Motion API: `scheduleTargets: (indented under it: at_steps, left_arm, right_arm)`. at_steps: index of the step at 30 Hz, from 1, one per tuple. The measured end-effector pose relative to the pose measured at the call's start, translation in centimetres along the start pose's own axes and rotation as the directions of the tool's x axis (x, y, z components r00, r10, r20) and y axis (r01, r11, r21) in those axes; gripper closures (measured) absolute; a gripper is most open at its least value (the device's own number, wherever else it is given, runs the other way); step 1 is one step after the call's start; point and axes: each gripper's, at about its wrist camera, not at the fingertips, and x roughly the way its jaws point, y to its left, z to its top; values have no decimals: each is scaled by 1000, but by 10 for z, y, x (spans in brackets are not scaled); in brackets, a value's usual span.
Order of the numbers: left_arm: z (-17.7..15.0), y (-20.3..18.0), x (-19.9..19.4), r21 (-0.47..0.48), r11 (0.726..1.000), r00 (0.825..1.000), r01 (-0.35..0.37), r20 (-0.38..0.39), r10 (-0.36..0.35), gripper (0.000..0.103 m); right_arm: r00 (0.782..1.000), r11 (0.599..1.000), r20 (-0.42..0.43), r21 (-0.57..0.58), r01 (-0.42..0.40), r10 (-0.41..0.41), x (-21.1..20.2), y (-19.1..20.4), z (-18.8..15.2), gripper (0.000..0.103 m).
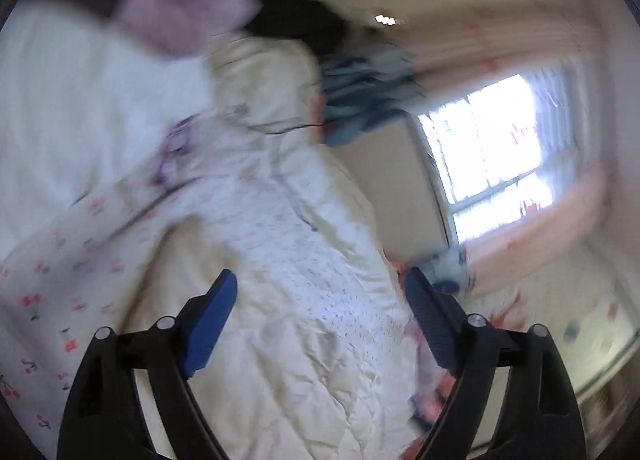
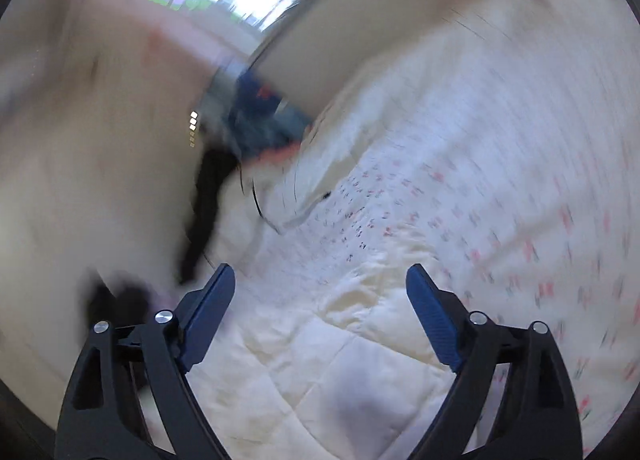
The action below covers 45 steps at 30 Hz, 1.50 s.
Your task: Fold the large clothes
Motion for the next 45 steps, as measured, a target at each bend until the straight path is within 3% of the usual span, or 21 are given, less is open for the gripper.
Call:
scheduleTargets:
  at_steps: [3, 6, 8, 9, 10, 11, 13, 15, 16, 17, 19, 21, 24, 25, 26, 29, 30, 33, 36, 40, 45]
  left_arm:
    - [-20, -51, 45, 189, 982, 994, -5, -107, 26, 19]
    - [-52, -84, 110, 367, 930, 976, -35, -188, 111, 19]
    - [-68, -75, 142, 443, 889, 957, -120, -187, 222, 19]
    - [-76, -55, 160, 445, 878, 933, -178, -207, 294, 19]
    - [-83, -28, 174, 398, 893, 910, -211, -253, 328, 20]
    - [-85, -3, 177, 326, 921, 909, -215, -278, 310, 21]
    - [-81, 5, 172, 270, 940, 918, -210, -276, 285, 27]
    - [-77, -8, 165, 292, 924, 904, -248, -273, 329, 27]
    - [-75, -17, 159, 314, 914, 907, -258, -248, 341, 27]
    - [-73, -30, 153, 352, 904, 920, -244, -211, 330, 27]
    - [-68, -56, 143, 437, 865, 935, -246, -130, 332, 19]
    - [-62, -58, 145, 469, 838, 931, -280, -82, 357, 12]
    - [-65, -12, 169, 457, 817, 884, -352, -124, 451, 12]
    - [-67, 9, 175, 408, 846, 882, -343, -171, 440, 12]
    - [-66, 17, 175, 374, 866, 891, -333, -175, 418, 12]
    - [-64, 10, 178, 416, 837, 860, -356, -206, 468, 12]
    - [-65, 4, 174, 431, 828, 852, -358, -212, 478, 12]
    - [-61, -16, 116, 439, 840, 890, -318, -166, 424, 12]
    - [-72, -24, 36, 434, 849, 908, -302, -142, 395, 12]
    - [-95, 3, -40, 308, 902, 909, -303, -191, 370, 12]
    - [-141, 31, -98, 102, 964, 928, -245, -263, 264, 12]
  right_arm:
    - [984, 944, -108, -314, 98, -138, 58, 79, -16, 15]
    - [945, 847, -192, -515, 132, -264, 127, 123, -52, 15]
    - [878, 724, -185, -651, 227, -442, 179, 123, -85, 15]
    - [825, 704, -236, -665, 249, -514, 208, 106, -100, 12]
    - [803, 750, -307, -615, 242, -511, 222, 86, -108, 9]
    - [824, 837, -360, -499, 227, -438, 224, 67, -105, 9]
    - [816, 848, -385, -482, 220, -431, 224, 64, -103, 9]
    - [804, 842, -408, -502, 197, -432, 217, 68, -100, 10]
    - [817, 852, -401, -485, 195, -415, 209, 70, -93, 10]
    - [861, 870, -342, -450, 201, -376, 190, 70, -77, 10]
    - [904, 878, -214, -399, 266, -371, 167, 67, -49, 10]
    - [893, 871, -179, -365, 329, -413, 162, 54, -34, 10]
    - [818, 831, -246, -370, 416, -519, 185, -2, -49, 10]
    - [835, 884, -312, -280, 375, -453, 188, -28, -56, 10]
    - [852, 900, -304, -238, 365, -426, 188, -32, -53, 11]
    - [820, 889, -360, -282, 360, -446, 189, -26, -47, 11]
    - [821, 895, -376, -295, 334, -430, 180, -19, -43, 11]
    - [893, 942, -344, -265, 203, -290, 105, -6, -34, 11]
    - [922, 967, -323, -205, 152, -213, 17, -17, -47, 7]
    - [913, 992, -393, 20, 123, -105, -67, -67, -97, 7]
    - [903, 971, -429, 229, 72, 34, -96, -104, -156, 7]
